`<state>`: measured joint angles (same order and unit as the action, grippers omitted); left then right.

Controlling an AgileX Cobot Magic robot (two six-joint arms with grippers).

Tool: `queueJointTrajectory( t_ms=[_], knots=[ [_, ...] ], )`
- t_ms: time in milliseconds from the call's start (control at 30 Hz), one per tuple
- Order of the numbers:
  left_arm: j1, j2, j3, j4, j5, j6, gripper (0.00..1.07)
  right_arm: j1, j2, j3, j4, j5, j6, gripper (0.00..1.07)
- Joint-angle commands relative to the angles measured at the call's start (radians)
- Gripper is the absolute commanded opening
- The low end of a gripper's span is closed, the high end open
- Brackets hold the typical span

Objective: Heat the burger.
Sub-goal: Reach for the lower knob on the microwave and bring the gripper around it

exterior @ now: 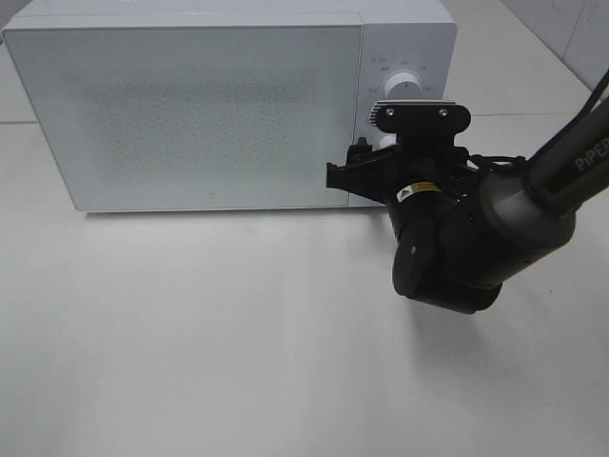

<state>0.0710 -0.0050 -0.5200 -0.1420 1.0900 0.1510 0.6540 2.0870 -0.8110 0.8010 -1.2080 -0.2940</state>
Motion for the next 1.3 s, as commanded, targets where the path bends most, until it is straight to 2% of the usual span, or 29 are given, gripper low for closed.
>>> queueJointTrajectory(
  t_ms=[33,167,200,233,267,300,333,367,400,433,467,500,533,567,933,1300],
  knots=[
    [-0.001,-0.026,0.002,0.000,-0.017,-0.008,0.98,-0.010,-0.001,-0.009,-0.003,-0.165,0.022,0.76],
    [-0.001,-0.026,0.002,0.000,-0.017,-0.008,0.98,-0.010,-0.001,-0.009,-0.004,-0.151,0.028,0.72],
    [-0.001,-0.026,0.002,0.000,-0.017,-0.008,0.98,-0.010,-0.001,-0.009,-0.004,-0.149,0.029,0.65],
    [-0.001,-0.026,0.002,0.000,-0.017,-0.008,0.98,-0.010,-0.001,-0.009,-0.004,-0.149,0.029,0.65],
    [-0.001,-0.026,0.002,0.000,-0.017,-0.008,0.98,-0.010,-0.001,-0.009,-0.004,-0.148,0.030,0.60],
    [-0.001,-0.026,0.002,0.000,-0.017,-0.008,0.98,-0.010,-0.001,-0.009,-0.004,-0.148,0.043,0.48],
    [-0.001,-0.026,0.002,0.000,-0.017,-0.008,0.98,-0.010,-0.001,-0.009,-0.004,-0.148,0.043,0.48],
    [-0.001,-0.026,0.002,0.000,-0.017,-0.008,0.98,-0.010,-0.001,-0.009,-0.005,-0.143,0.063,0.32],
    [-0.001,-0.026,0.002,0.000,-0.017,-0.008,0.98,-0.010,-0.001,-0.009,-0.007,-0.135,0.068,0.24],
    [-0.001,-0.026,0.002,0.000,-0.017,-0.008,0.98,-0.010,-0.001,-0.009,-0.007,-0.135,0.068,0.24],
    [-0.001,-0.026,0.002,0.000,-0.017,-0.008,0.98,-0.010,-0.001,-0.009,-0.008,-0.124,0.074,0.12],
    [-0.001,-0.026,0.002,0.000,-0.017,-0.008,0.98,-0.010,-0.001,-0.009,-0.008,-0.119,0.076,0.06],
    [-0.001,-0.026,0.002,0.000,-0.017,-0.008,0.98,-0.010,-0.001,-0.009,-0.008,-0.119,0.076,0.06],
    [-0.001,-0.026,0.002,0.000,-0.017,-0.008,0.98,-0.010,-0.001,-0.009,-0.008,-0.111,0.081,0.00],
    [-0.001,-0.026,0.002,0.000,-0.017,-0.008,0.98,-0.010,-0.001,-0.009,-0.011,-0.112,0.118,0.00],
    [-0.001,-0.026,0.002,0.000,-0.017,-0.008,0.98,-0.010,-0.004,-0.009,-0.037,-0.140,0.333,0.00]
  ],
)
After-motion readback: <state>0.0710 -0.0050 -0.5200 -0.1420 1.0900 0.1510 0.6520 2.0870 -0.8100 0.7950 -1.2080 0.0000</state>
